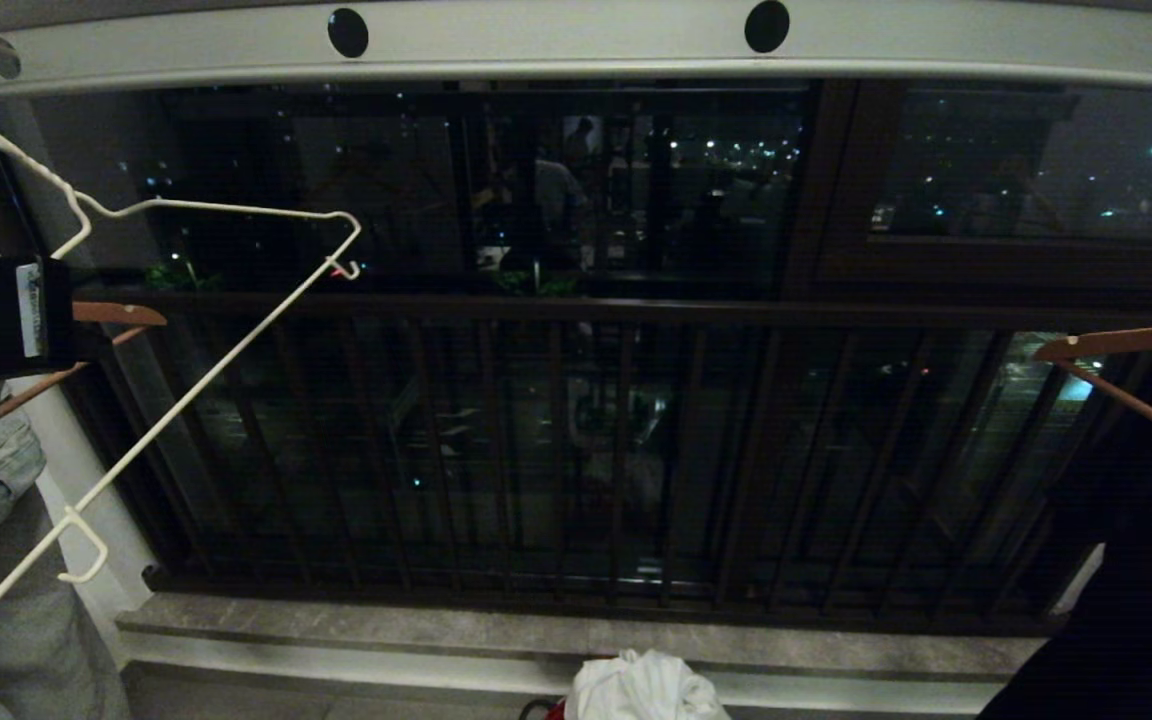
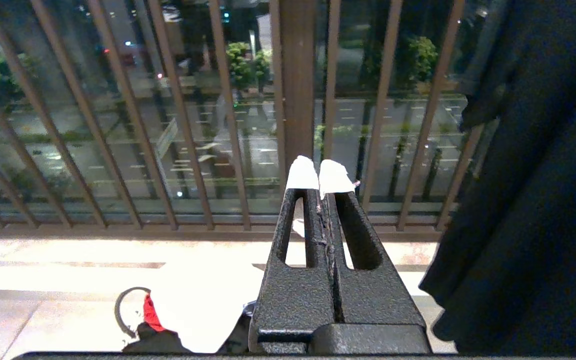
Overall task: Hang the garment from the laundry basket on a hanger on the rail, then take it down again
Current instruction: Pick up the clothes rack on the clothesline
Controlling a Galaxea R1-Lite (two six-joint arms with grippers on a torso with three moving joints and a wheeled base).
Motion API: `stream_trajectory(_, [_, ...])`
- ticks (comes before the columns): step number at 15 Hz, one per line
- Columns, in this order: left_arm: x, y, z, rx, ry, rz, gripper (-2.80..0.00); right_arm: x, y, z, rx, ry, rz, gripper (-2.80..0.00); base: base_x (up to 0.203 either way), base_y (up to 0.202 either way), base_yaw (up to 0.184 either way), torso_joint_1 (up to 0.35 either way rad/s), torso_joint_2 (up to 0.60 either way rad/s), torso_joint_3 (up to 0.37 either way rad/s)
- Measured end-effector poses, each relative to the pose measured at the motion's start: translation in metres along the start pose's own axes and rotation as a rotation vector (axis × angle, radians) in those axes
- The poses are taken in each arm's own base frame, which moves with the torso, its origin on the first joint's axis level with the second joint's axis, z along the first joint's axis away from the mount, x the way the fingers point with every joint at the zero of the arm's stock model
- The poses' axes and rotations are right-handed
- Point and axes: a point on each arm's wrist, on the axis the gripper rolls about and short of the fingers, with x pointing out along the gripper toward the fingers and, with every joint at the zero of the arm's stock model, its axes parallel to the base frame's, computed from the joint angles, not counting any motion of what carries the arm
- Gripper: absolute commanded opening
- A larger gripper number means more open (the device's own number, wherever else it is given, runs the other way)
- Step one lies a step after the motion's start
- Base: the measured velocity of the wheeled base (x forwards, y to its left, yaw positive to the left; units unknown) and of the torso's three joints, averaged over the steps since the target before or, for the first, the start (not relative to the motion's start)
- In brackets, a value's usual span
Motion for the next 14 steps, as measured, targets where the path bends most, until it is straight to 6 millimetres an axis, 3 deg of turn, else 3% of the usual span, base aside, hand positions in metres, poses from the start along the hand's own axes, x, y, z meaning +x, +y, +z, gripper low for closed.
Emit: stream_trajectory(14, [-0.0063, 0.0022, -0.0030, 0.043, -0.036, 0.058, -2.80, 0.0000, 0.0000, 0.0001, 0.000, 0.000, 0.000, -2.80, 0.000, 0.000, 0.000, 0.000, 0.00, 0.000])
